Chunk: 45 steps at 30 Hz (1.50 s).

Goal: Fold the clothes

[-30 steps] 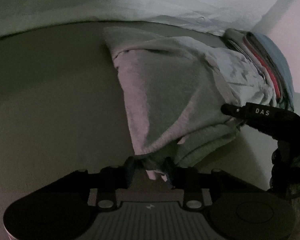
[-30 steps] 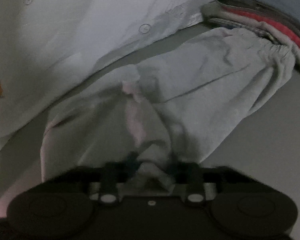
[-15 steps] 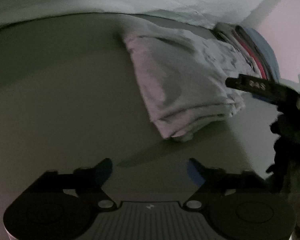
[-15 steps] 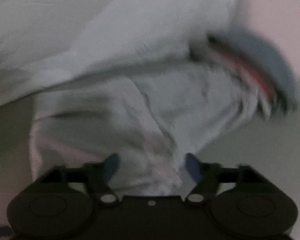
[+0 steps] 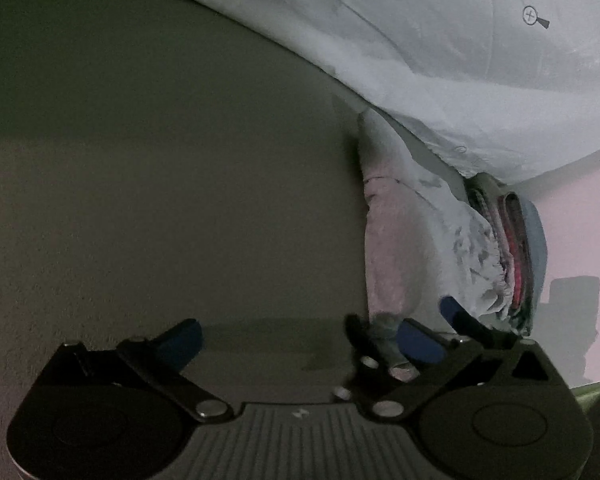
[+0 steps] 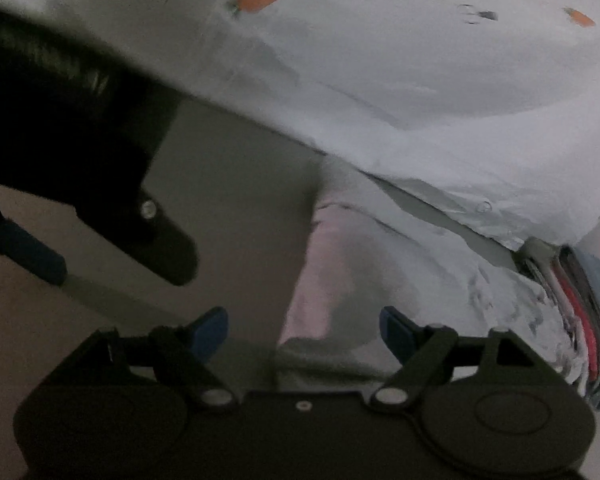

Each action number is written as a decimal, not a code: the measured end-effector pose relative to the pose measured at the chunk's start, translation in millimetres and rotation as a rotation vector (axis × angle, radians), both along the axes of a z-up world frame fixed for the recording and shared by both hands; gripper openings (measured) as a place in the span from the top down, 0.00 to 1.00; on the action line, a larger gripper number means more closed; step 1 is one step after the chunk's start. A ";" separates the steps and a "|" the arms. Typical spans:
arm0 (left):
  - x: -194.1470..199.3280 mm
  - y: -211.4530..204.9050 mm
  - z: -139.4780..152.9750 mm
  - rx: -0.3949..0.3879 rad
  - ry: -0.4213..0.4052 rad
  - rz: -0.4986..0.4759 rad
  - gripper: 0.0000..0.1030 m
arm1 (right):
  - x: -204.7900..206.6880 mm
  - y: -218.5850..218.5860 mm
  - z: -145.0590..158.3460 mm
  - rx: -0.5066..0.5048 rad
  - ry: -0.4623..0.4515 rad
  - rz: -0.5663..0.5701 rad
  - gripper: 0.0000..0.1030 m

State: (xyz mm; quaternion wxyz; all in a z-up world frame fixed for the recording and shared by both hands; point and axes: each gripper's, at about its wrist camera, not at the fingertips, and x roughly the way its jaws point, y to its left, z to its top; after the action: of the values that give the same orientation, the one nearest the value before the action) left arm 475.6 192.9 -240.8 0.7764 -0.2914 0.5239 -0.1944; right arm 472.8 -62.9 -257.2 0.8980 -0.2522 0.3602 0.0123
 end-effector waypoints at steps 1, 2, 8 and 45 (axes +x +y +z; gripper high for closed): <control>0.2 1.2 -0.8 -0.009 0.001 0.001 0.00 | 4.7 2.7 -5.3 -0.023 0.005 -0.010 0.19; 0.5 3.1 -1.8 -0.023 0.004 0.006 0.00 | 8.4 4.1 -9.9 -0.035 0.007 -0.018 0.18; 0.7 28.8 -13.6 -0.172 0.049 0.070 0.00 | 13.8 -18.5 -13.3 0.075 0.006 -0.108 0.19; 117.6 -191.3 63.1 -0.083 0.062 0.430 0.78 | 34.9 -291.5 72.3 0.998 0.173 0.213 0.81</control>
State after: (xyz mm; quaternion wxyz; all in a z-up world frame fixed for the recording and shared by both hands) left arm 593.2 1.6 -177.7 0.7709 -0.4339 0.4649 -0.0367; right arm 507.8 -354.4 -184.9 0.8696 0.1737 0.3558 0.2949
